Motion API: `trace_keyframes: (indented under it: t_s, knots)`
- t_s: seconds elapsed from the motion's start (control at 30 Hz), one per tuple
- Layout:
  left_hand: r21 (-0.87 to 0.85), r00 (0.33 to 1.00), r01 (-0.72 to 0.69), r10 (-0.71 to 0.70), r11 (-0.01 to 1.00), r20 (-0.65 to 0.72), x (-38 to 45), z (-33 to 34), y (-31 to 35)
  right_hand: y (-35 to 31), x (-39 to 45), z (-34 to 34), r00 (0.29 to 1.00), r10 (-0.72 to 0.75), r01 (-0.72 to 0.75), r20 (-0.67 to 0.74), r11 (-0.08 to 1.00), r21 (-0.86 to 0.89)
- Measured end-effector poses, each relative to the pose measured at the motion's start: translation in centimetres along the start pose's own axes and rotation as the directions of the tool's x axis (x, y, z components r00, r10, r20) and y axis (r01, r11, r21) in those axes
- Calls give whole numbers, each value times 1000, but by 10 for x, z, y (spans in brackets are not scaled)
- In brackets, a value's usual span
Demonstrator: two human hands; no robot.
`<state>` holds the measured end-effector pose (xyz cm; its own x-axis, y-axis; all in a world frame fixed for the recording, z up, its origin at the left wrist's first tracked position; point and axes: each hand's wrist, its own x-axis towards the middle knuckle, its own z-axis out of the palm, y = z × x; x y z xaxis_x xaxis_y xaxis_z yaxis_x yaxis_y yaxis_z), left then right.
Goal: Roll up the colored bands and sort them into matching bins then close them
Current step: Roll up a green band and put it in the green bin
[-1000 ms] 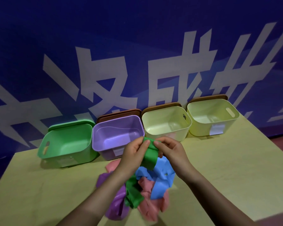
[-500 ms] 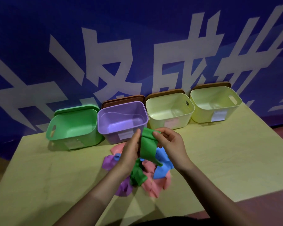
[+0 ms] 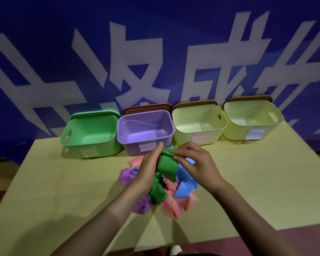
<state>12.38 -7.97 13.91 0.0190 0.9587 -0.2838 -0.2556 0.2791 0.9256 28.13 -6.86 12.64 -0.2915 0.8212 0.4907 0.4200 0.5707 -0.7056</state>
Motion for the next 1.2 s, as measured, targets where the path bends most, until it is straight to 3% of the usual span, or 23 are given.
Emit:
trace_keyframes:
  t_s: [0.1, 0.2, 0.3, 0.47, 0.6, 0.8, 0.9, 0.97, 1.07, 1.13, 1.2]
  knots:
    - [89, 995, -92, 95, 992, -20, 7, 11, -8, 3, -1, -17, 999, 33, -34, 13, 999, 22]
    - [159, 989, -147, 142, 976, 38, 11, 25, -6, 2, -3, -30, 985, 171, -173, 24, 970, 171]
    - [271, 969, -248, 234, 930, 82, 21, 36, 3, 1, -3, -30, 952, 304, -290, 17, 887, 360]
    - [360, 946, -324, 289, 875, 149, 39, 34, 12, 7, 14, -19, 864, 499, -367, -67, 715, 595]
    - [399, 930, -368, 333, 840, 156, 56, 20, 14, 14, 41, -11, 877, 480, -406, -14, 757, 513]
    - [578, 851, -500, 490, 645, 189, 72, 0, 18, 21, 67, 13, 885, 463, -418, -40, 831, 366]
    - [546, 860, -496, 470, 675, 201, 81, -7, 14, 23, 68, 20, 890, 454, -401, -45, 826, 396]
    - [452, 907, -419, 382, 787, 176, 85, -8, 12, 27, 68, 21, 881, 472, -410, -21, 787, 461]
    - [132, 979, -191, 178, 973, 99, 94, -5, 6, 37, 71, 19, 854, 520, -450, 24, 714, 537]
    - [-18, 995, -77, 78, 997, 54, 103, -3, 5, 45, 75, 18, 832, 553, -484, 48, 681, 550]
    - [-52, 998, -41, 44, 998, 53, 109, -2, 6, 52, 80, 17, 822, 567, -505, 58, 678, 534]
